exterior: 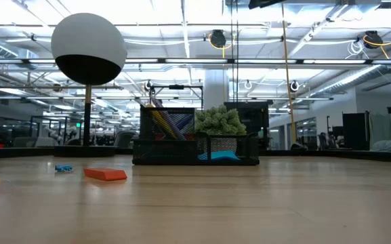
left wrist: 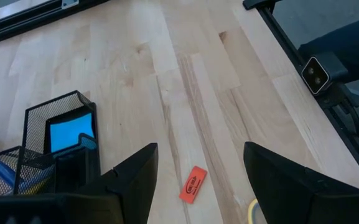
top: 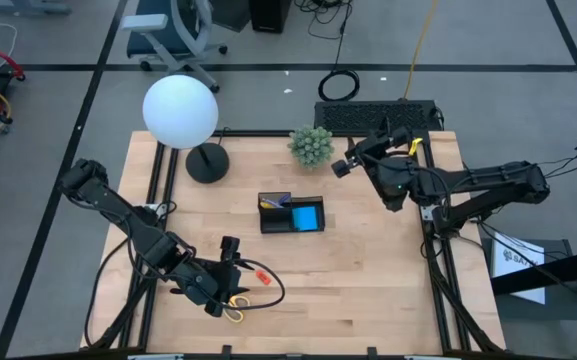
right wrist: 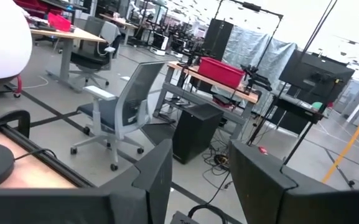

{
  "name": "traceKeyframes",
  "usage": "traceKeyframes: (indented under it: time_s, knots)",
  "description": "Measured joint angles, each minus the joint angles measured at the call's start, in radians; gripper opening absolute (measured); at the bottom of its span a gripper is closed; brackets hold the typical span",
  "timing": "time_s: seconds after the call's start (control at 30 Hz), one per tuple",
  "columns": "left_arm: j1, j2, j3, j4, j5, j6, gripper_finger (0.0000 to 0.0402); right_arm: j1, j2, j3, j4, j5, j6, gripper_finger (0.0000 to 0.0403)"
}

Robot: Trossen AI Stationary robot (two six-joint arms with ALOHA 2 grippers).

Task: Pick and place office supplies into organizer
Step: Put the scissor into the desk organizer

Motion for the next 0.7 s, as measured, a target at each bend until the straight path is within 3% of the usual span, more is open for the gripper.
traceKeyframes:
  time_s: [0.3,0.7]
  knots:
    - [0.000,0.000,0.000,-0.024,0.008,0.000,0.0244,0.000,0.000,0.000,0.000,0.000,0.000,0.0152]
    - [-0.003,0.010,-0.001,-0.054,0.212,-0.031,0.0243,0.000,0.000,0.000,-0.001,0.000,0.000,0.0149]
